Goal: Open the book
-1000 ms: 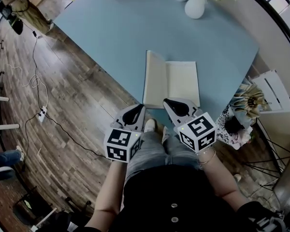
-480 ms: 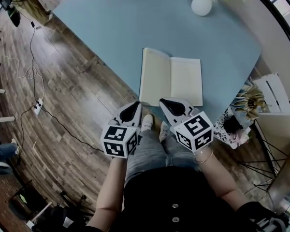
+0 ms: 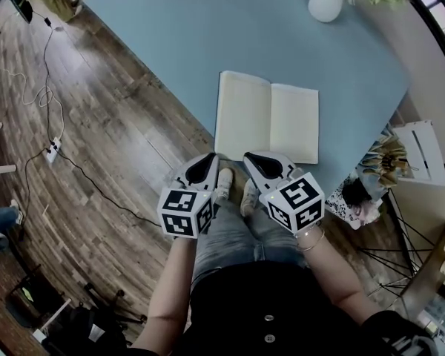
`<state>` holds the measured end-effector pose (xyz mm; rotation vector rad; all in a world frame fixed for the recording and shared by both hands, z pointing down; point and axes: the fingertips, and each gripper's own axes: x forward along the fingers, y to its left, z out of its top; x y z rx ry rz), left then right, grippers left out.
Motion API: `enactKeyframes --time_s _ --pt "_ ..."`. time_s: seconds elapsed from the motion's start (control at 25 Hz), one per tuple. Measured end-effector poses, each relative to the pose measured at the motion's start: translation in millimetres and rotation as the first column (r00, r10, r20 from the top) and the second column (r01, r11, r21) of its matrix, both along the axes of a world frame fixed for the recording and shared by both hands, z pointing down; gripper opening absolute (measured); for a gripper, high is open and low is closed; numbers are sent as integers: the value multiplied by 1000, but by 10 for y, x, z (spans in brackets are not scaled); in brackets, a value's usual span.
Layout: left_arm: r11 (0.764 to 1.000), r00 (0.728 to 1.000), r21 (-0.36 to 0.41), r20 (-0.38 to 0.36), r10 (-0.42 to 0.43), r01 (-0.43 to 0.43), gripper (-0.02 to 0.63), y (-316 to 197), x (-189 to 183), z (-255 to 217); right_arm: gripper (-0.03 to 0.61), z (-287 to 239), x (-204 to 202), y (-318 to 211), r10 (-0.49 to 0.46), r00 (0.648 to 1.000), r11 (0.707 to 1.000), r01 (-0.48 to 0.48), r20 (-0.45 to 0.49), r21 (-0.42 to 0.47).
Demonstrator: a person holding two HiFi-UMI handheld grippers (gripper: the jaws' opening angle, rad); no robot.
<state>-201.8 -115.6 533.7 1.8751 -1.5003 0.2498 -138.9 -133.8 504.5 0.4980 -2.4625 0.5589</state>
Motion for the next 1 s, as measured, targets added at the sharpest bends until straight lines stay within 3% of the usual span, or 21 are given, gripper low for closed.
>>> enactKeyframes --time_s 1.0 --pt "998 996 -53 -78 -34 30 18 27 -52 391 6 357 -144 89 -7 998 999 5 -69 -38"
